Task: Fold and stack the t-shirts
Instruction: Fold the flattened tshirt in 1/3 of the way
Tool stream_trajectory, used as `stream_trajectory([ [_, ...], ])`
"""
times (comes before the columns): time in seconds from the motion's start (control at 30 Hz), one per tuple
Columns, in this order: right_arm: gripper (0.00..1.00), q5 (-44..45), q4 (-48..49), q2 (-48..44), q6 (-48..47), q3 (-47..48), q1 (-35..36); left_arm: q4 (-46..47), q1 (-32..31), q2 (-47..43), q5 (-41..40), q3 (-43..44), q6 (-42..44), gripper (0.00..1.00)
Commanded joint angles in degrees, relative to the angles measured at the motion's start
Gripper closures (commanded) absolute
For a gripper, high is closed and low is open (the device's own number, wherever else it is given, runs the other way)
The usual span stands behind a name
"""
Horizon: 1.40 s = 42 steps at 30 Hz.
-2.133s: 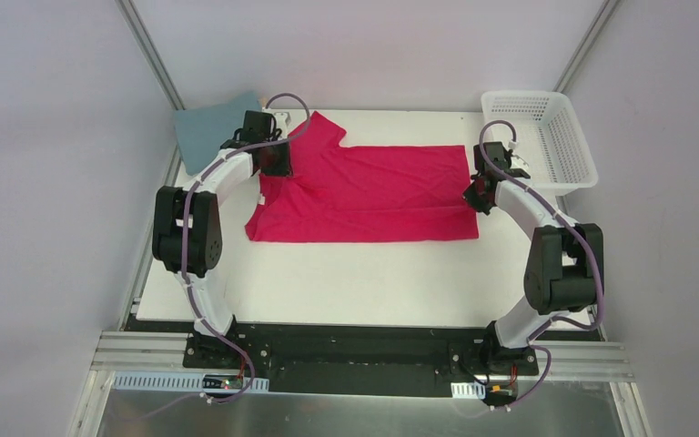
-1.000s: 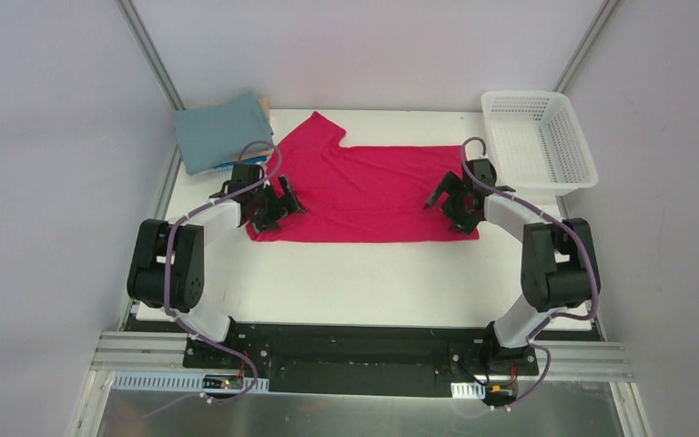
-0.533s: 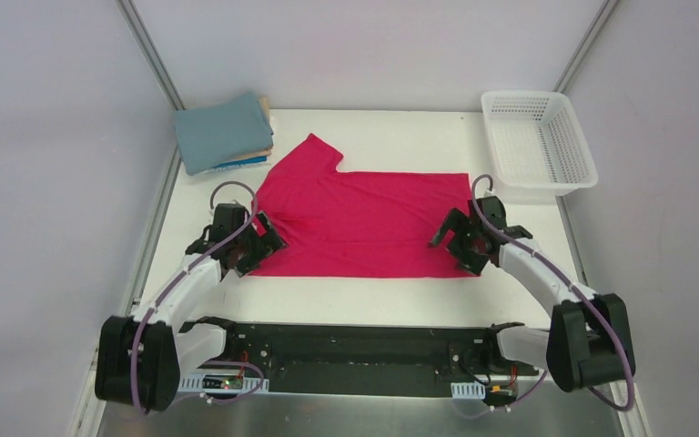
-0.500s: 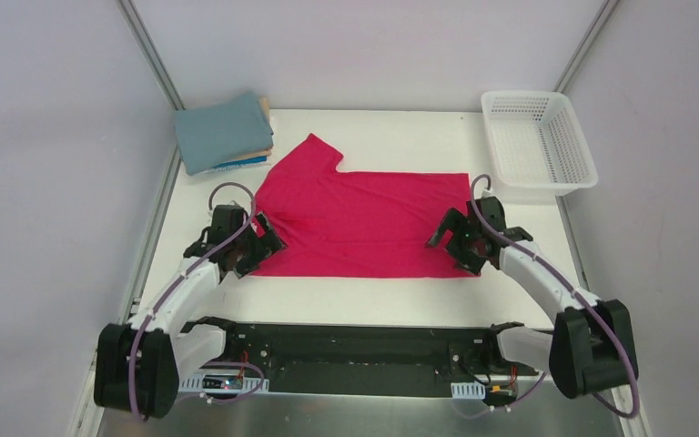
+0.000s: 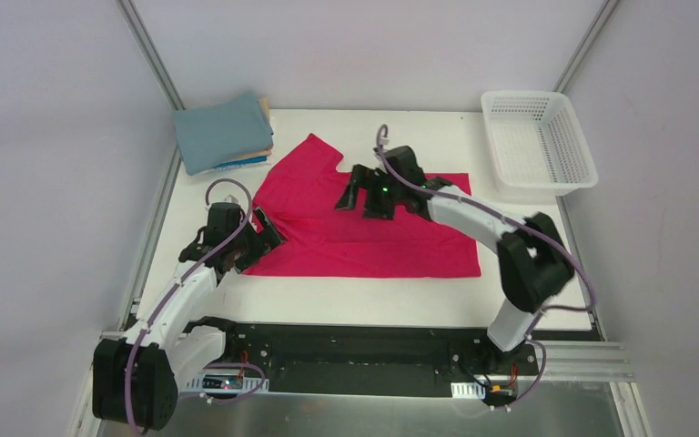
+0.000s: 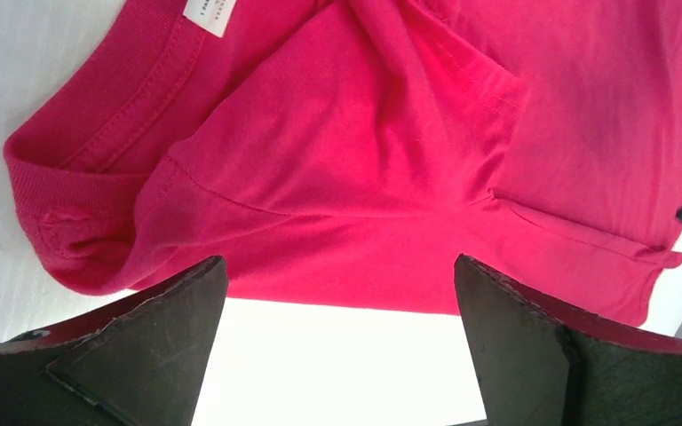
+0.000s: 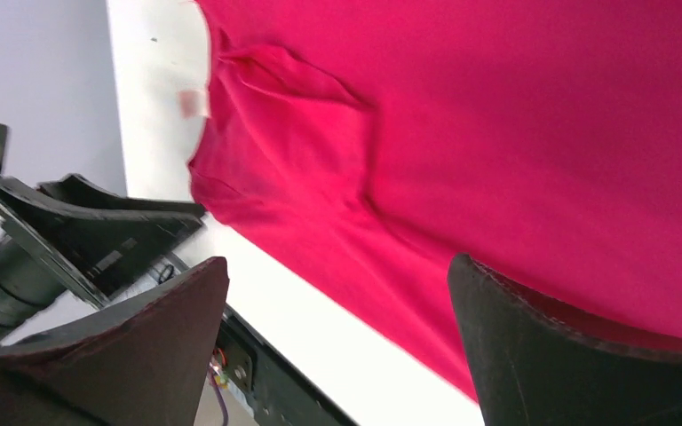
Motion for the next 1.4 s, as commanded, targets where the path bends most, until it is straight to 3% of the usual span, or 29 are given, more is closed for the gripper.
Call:
stream_trajectory([
  [0.0,0.05,-5.64,4.1,13.36,-0.18,12.67,2.96,3.42,-0.14,4.04,-0.95,0.67,-0.12,0.01],
  [0.33,0.23,-5.23,-1.97,30.97,-2.85,29.71,5.41,3.5,-0.15,7.35,-7.95,-1.79,-2.62,0.01],
  [0.97,0.56,-7.97,-2.27,36.39,-1.43,32.36,7.29,3.49,-0.14,7.88,-9.98,-2.49,-2.65,0.01],
  [1.07,0.65,-6.77,-2.32,36.11,-1.28,32.11,7.3,3.45,-0.14,7.96,-10.04,-2.49,-2.75,0.01],
  [1.3,1.0,-2.5,-2.32,34.67,-1.3,31.64,7.32,3.5,-0.14,7.98,-10.32,-2.73,-2.93,0.01],
  [1.37,1.0,-1.18,-1.63,33.7,-1.38,30.59,7.29,3.5,-0.14,8.14,-10.34,-2.77,-2.95,0.01],
])
